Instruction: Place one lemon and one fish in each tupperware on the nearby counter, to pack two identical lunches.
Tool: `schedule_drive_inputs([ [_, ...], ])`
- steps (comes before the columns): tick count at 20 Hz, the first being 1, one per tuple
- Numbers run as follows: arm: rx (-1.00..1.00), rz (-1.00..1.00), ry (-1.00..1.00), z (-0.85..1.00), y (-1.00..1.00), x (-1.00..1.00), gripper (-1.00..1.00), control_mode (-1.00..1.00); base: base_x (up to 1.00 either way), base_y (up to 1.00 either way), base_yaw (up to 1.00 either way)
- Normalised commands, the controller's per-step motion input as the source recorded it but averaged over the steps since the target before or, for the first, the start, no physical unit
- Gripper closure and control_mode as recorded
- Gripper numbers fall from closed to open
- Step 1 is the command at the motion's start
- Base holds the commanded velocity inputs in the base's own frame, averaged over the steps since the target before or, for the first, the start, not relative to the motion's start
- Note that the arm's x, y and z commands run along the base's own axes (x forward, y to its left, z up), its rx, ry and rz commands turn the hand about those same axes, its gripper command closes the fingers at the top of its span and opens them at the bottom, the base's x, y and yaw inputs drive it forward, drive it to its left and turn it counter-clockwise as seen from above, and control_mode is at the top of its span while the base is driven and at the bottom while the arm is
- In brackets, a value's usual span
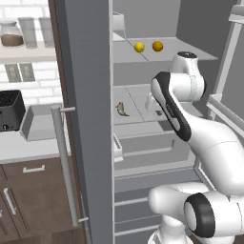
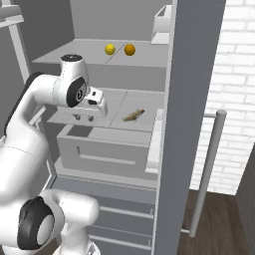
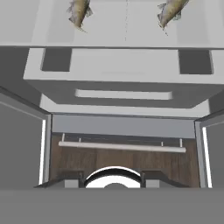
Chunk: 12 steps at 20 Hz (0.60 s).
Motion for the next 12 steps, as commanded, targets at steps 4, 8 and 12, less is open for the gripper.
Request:
schedule_drive_inputs([
  [4,0.0,0.0,0.02,-0.08,-0.04,-0.18,-1.0,-1.0,0.0,0.0,0.0],
  [8,0.0,0.0,0.07,-0.19,-0.03,-0.32,-1.0,-1.0,0.0,0.0,0.0],
  [12,0.0,0.0,0.03,0.0,0.0,0.0,-1.0,-1.0,0.0,0.0,0.0],
])
